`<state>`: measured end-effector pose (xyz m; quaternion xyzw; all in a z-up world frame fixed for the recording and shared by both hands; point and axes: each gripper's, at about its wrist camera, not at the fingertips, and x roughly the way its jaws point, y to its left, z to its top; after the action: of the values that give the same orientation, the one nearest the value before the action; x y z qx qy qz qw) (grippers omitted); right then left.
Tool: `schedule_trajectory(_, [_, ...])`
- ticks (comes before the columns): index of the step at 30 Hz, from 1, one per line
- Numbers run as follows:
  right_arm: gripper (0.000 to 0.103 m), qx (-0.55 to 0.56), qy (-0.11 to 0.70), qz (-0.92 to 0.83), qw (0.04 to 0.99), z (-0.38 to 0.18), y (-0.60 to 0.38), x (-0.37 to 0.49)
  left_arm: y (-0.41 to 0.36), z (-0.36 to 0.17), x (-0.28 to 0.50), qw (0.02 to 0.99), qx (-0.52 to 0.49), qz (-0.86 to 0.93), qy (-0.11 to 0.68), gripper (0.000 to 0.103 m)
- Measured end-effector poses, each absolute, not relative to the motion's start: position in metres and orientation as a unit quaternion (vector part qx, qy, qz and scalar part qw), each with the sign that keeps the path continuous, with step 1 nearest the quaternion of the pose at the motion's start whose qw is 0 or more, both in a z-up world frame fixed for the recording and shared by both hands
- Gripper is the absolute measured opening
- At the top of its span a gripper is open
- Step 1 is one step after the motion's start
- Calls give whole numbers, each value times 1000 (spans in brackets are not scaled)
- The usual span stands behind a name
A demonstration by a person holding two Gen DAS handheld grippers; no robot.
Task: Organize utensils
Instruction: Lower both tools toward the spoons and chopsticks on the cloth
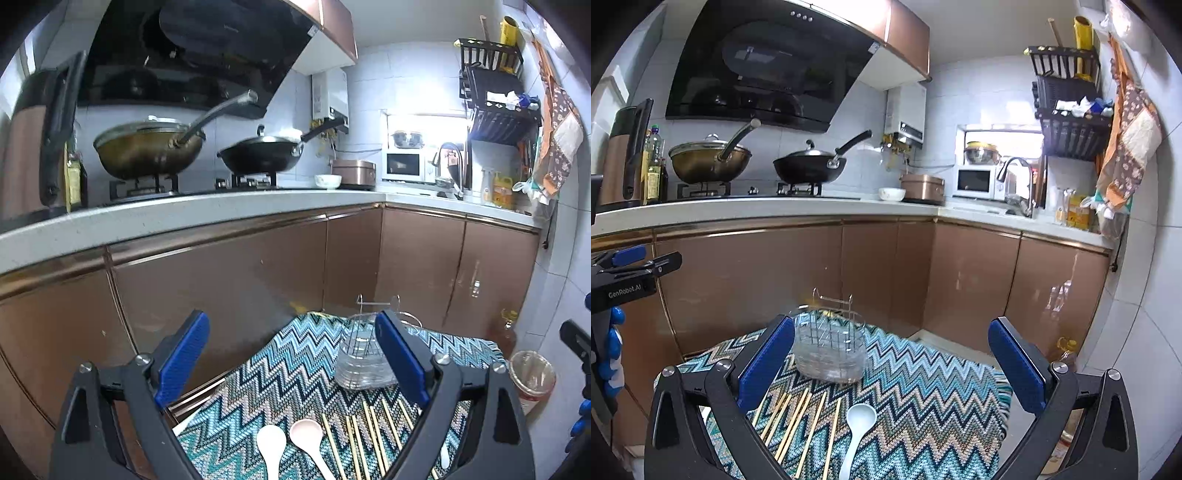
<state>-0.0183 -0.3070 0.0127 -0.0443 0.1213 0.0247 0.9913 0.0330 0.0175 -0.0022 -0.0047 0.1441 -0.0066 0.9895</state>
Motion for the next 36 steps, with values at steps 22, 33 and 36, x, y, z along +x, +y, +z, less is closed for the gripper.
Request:
schedule_trajectory(22, [72, 36, 322, 122, 938, -67, -333, 66, 56, -118, 128, 896, -126, -148, 399, 88])
schedule_trajectory(33, [32, 72, 449, 224, 862, -115, -295, 124, 59, -165, 184, 835, -123, -199, 498, 52])
schedule_trajectory(36, [30, 68, 478, 230, 845, -125, -281, 141, 58, -174, 195, 821, -112, -209, 519, 46])
